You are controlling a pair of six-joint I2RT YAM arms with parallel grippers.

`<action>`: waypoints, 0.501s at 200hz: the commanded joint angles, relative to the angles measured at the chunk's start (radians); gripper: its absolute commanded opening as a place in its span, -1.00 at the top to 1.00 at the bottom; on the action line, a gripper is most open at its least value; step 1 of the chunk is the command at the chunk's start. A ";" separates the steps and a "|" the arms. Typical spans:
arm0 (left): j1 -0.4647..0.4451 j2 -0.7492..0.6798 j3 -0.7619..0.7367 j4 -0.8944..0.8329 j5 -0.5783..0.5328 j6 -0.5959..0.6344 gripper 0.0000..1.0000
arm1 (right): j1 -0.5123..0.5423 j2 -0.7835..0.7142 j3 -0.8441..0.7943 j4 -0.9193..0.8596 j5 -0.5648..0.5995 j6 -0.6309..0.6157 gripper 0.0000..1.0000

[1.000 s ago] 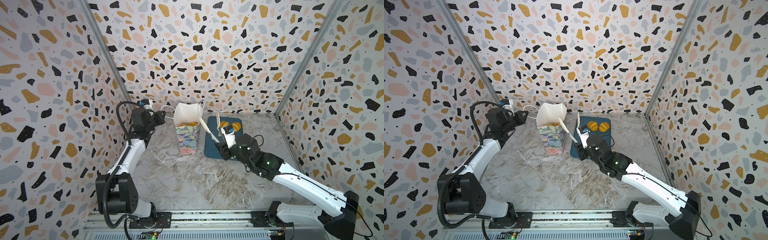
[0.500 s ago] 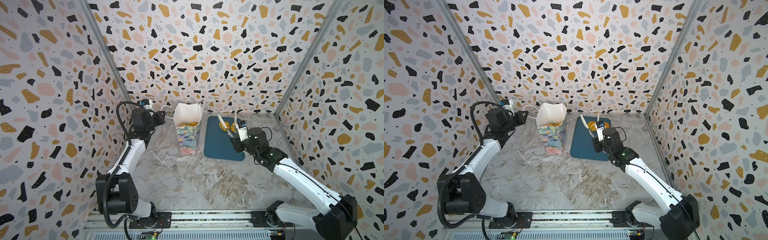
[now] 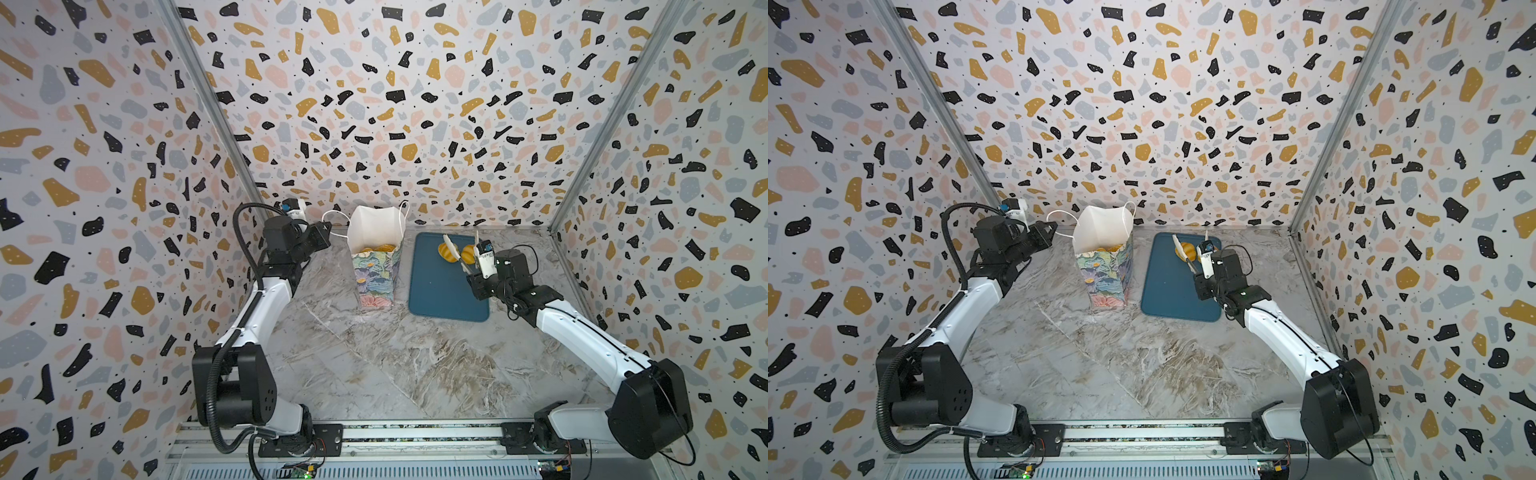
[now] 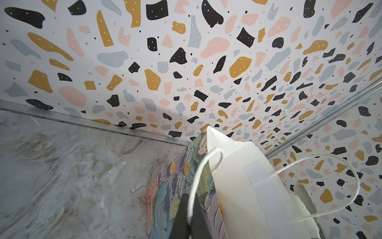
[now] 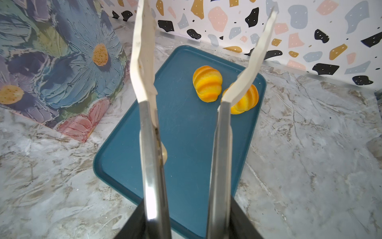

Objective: Place the fake bread into the paper bag
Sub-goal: 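Move the open tongs with the right gripper back over the teal tray, then lower the open tongs around the striped croissant nearest the bag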

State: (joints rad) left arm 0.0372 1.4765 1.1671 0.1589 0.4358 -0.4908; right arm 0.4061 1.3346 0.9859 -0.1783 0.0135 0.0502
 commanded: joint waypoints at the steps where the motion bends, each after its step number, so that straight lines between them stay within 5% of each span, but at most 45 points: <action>1: -0.003 0.006 -0.011 0.039 0.004 0.001 1.00 | -0.012 0.005 0.033 0.047 -0.009 -0.026 0.00; 100: -0.003 0.002 -0.006 0.028 0.003 0.008 1.00 | -0.026 0.184 0.111 0.028 0.018 -0.082 -0.04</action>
State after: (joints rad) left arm 0.0372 1.4765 1.1675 0.1585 0.4355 -0.4904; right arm 0.3851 1.5105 1.0286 -0.1692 0.0174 -0.0067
